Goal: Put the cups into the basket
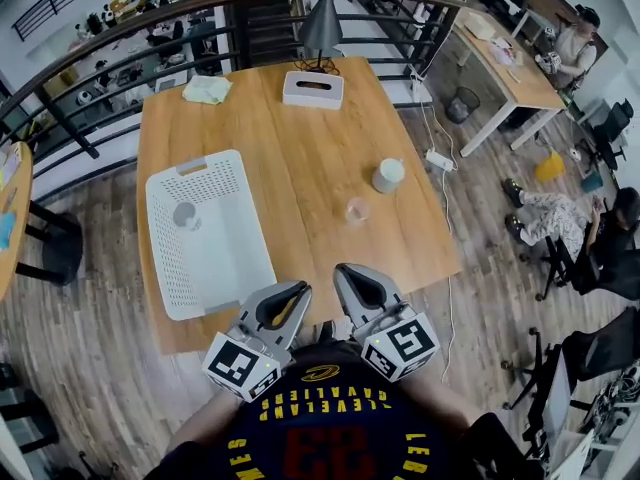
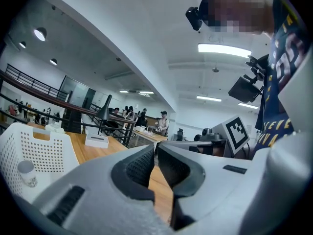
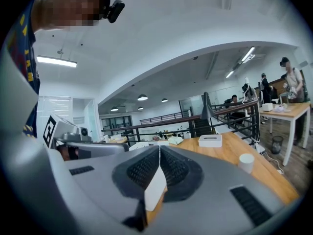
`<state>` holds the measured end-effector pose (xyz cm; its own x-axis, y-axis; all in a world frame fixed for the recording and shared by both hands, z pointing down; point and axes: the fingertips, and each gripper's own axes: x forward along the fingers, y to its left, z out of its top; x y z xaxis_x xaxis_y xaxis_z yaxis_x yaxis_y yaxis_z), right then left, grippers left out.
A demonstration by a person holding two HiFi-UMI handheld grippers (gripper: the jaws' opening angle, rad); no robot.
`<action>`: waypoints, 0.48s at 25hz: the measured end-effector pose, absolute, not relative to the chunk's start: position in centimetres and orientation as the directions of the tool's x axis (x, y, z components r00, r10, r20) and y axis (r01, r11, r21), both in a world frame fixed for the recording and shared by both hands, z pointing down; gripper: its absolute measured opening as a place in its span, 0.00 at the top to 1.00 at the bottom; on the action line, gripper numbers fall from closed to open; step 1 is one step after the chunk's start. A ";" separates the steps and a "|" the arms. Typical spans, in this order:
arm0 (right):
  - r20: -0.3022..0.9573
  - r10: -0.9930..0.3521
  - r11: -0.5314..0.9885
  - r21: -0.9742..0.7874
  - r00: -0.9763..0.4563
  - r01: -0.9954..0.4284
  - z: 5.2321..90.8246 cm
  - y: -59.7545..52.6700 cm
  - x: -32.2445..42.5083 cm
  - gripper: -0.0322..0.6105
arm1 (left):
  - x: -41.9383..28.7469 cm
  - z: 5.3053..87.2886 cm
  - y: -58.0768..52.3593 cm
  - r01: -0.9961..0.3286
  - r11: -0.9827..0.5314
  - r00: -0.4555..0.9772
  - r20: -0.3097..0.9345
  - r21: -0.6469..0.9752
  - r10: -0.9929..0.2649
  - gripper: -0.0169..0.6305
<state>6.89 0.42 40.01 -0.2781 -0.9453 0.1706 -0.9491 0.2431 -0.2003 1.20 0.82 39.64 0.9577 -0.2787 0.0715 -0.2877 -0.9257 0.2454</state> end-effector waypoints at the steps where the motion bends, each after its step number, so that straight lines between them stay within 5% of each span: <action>1: 0.182 -0.948 0.222 -0.202 -0.260 -0.954 40.3 0.7 7.2 0.93 | 1.4 39.9 1.1 -0.277 -0.927 0.961 0.076 0.252 -0.266 0.95; 6: 0.238 -0.959 0.107 -0.203 -0.155 -0.973 41.8 2.3 8.8 0.93 | 2.3 41.2 2.6 -0.216 -0.932 0.976 0.099 0.290 -0.196 0.92; 12: 0.292 -0.952 0.020 -0.241 -0.092 -0.970 44.1 3.1 12.1 0.80 | 4.9 43.7 3.9 -0.170 -0.932 0.979 0.159 0.319 -0.124 0.68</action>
